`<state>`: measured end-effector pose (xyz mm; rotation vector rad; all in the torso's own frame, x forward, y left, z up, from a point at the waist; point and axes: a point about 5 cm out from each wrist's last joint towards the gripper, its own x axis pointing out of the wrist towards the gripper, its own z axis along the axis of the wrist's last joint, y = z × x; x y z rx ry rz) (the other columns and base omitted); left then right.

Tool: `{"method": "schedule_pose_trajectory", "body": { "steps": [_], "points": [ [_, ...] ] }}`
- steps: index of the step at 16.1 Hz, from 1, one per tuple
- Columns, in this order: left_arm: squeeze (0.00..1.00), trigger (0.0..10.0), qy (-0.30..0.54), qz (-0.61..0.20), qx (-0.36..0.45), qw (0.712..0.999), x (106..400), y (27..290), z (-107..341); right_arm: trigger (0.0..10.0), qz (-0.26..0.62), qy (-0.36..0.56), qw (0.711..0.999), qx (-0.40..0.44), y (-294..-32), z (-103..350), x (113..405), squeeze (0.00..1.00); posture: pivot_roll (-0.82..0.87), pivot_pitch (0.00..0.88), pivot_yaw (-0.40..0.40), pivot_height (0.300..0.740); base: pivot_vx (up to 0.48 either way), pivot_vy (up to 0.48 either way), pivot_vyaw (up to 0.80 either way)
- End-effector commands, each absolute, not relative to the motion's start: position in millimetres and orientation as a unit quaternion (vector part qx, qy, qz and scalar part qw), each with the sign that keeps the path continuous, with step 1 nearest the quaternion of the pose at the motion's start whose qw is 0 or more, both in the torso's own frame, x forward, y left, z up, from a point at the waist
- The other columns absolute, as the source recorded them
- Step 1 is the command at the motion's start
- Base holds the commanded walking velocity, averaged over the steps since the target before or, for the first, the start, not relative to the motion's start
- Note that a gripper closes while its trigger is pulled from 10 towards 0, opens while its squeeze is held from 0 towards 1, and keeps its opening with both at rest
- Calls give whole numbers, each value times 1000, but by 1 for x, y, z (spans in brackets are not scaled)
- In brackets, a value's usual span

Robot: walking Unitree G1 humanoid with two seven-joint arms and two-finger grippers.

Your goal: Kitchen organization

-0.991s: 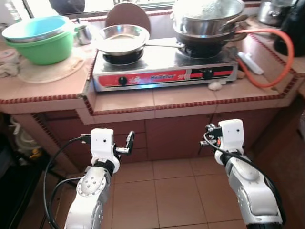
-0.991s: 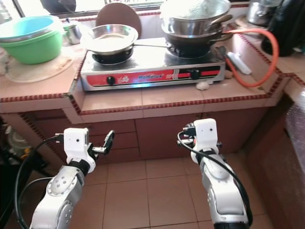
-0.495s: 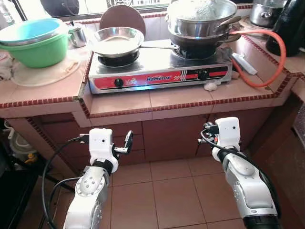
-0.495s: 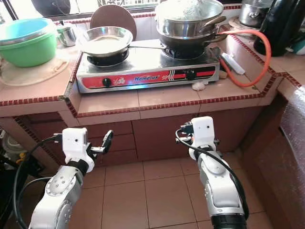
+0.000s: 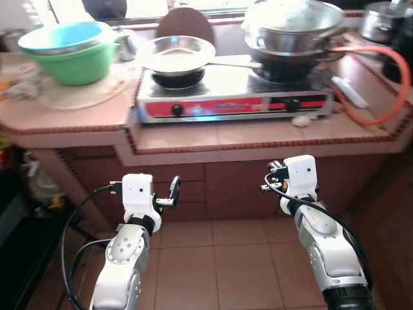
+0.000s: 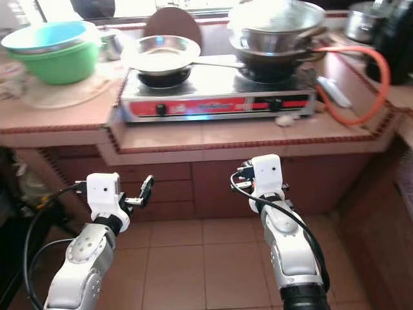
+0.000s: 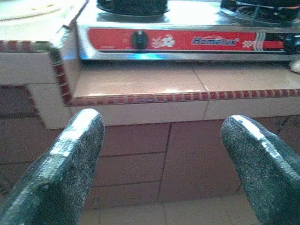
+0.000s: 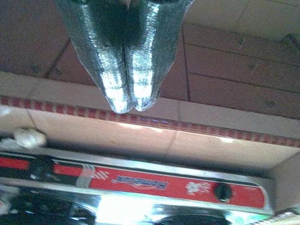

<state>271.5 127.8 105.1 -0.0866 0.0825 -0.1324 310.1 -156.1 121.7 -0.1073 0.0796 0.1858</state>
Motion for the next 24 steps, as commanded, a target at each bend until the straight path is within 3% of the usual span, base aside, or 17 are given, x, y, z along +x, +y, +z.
{"method": "schedule_pose_trajectory", "body": {
  "steps": [1, 6, 21, 24],
  "points": [
    [0, 10000, 33, -55, -47, 997, 275, 130, 108, 10000, 98, 32, 993, -61, -156, 125, 314, 0, -174, 17, 56, 740, 0, 0, 0],
    [0, 10000, 25, -54, -31, 998, 278, 133, 110, 10000, 100, 30, 993, -59, -151, 123, 314, 0, -170, 18, 64, 740, 0, 0, 0],
    [0, 10000, 36, -70, -33, 996, 278, 131, 107, 10000, 87, 35, 994, -62, -157, 118, 308, 0, -185, 33, 85, 740, 0, -472, 0],
    [0, 10000, 36, -56, -34, 997, 279, 134, 107, 10000, 87, 33, 994, -62, -157, 118, 308, 0, -184, 28, 84, 740, 0, -101, 0]
  ]
}}
